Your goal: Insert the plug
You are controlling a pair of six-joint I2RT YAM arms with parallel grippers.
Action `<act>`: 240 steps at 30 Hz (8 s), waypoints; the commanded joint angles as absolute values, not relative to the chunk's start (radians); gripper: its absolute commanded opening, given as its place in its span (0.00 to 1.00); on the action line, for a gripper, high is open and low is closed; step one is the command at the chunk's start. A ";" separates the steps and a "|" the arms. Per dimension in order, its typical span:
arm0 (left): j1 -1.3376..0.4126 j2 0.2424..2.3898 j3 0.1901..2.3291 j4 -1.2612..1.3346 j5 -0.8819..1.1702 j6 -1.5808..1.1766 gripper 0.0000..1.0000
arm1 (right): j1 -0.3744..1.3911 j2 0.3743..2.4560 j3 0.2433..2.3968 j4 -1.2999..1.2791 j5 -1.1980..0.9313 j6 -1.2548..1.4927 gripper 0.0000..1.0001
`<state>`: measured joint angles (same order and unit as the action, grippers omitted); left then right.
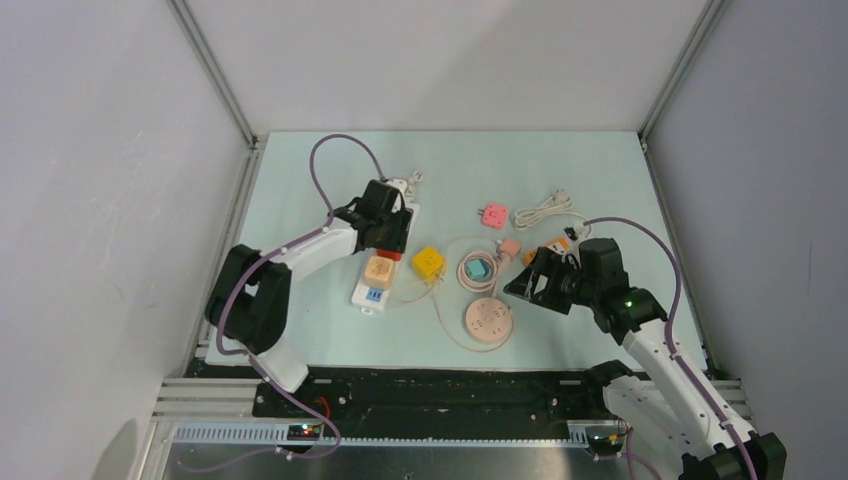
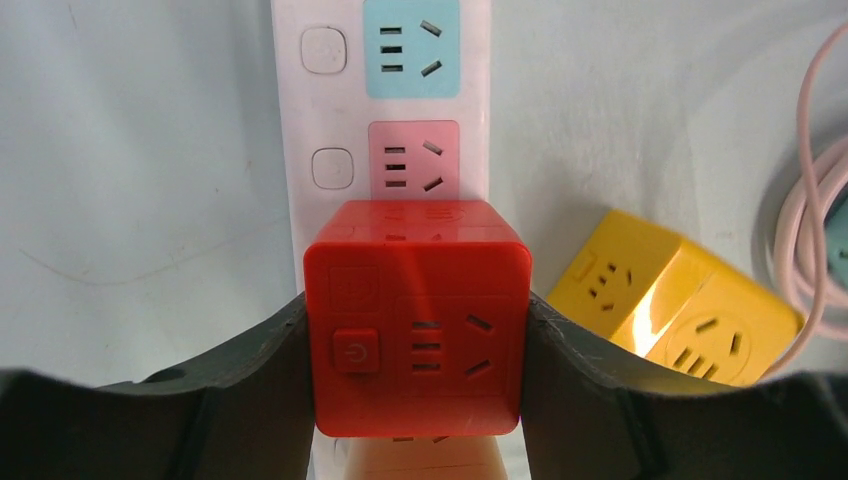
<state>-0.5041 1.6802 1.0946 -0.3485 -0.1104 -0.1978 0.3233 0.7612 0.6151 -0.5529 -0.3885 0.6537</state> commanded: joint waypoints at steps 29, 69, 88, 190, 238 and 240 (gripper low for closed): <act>-0.493 1.377 1.187 -0.639 -0.223 -0.169 1.00 | 0.543 1.077 0.908 -0.396 -0.216 0.464 0.88; -0.290 0.874 1.052 -0.612 -0.077 -0.399 1.00 | 0.810 1.993 1.464 -0.491 -0.086 -0.111 0.57; -0.294 0.958 1.053 -0.602 0.217 -0.482 1.00 | 0.823 1.460 1.141 -0.113 -0.162 -0.041 0.16; -0.391 1.946 1.622 -0.548 0.122 0.036 0.00 | 0.634 0.610 0.710 -0.547 0.022 0.474 0.92; -0.344 1.889 1.649 -0.689 0.215 -0.226 0.00 | 0.598 0.616 0.599 -0.501 0.032 0.470 0.90; -0.344 1.891 1.649 -0.695 0.219 -0.224 0.00 | 0.580 0.618 0.591 -0.491 0.016 0.471 0.90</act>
